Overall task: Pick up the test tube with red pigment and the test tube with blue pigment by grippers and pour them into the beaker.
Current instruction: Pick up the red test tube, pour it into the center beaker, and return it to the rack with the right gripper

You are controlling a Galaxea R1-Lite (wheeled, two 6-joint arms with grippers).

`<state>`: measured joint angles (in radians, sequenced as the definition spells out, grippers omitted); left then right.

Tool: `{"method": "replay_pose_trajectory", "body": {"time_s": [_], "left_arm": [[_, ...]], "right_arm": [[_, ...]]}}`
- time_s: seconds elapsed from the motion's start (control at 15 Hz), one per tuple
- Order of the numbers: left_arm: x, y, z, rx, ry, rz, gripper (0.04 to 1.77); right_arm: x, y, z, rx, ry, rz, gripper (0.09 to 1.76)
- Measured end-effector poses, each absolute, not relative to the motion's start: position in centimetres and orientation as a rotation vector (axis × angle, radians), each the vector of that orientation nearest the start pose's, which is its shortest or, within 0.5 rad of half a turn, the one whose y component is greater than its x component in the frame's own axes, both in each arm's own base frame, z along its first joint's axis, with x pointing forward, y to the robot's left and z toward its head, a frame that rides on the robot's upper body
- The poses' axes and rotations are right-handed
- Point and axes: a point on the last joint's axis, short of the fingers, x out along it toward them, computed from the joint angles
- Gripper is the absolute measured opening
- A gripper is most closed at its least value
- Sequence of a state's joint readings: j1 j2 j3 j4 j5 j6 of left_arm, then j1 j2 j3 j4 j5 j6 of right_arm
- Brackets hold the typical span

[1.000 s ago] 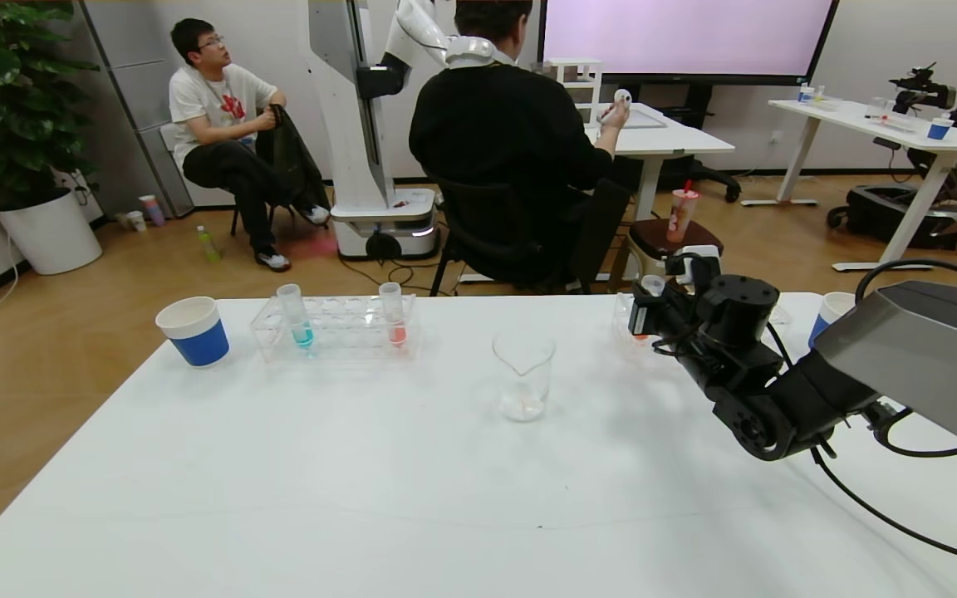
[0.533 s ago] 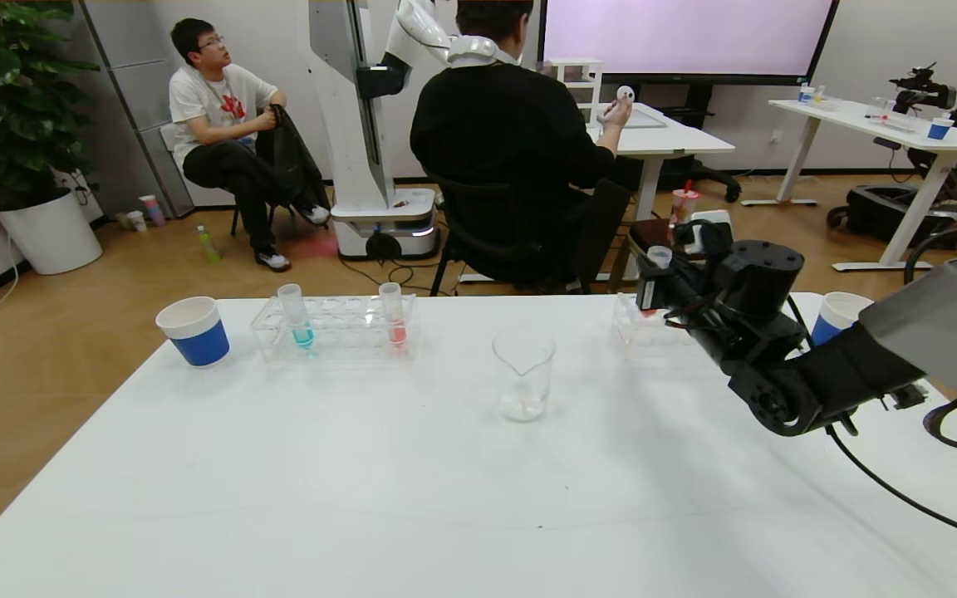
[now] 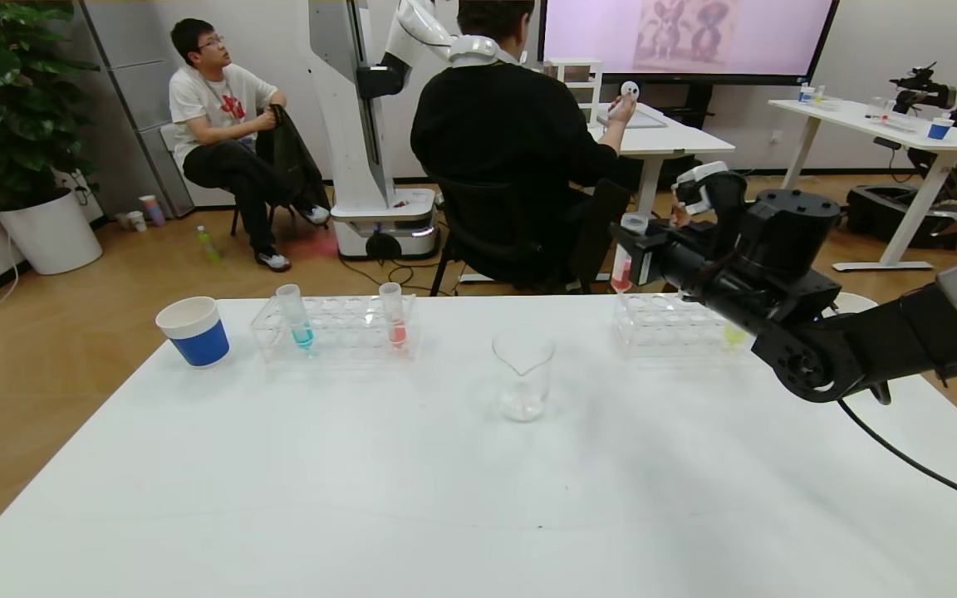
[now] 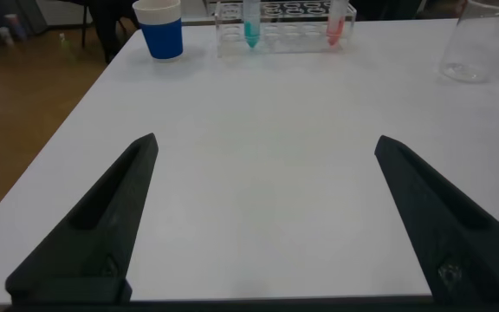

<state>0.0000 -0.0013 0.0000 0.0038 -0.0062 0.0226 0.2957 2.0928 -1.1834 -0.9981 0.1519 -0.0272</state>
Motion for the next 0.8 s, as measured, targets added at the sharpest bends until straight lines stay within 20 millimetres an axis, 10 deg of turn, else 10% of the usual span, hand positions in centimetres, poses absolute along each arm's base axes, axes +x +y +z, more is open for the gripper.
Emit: {"method": "replay_pose_trajectory", "body": {"time_s": [0.8], "left_arm": [[-2.3,0.0,7.5,0.023,0.002,-0.006,1.75]], "right_arm": [[38.4,16.4,14.9,-0.594,-0.486,0.827,0.52]]}}
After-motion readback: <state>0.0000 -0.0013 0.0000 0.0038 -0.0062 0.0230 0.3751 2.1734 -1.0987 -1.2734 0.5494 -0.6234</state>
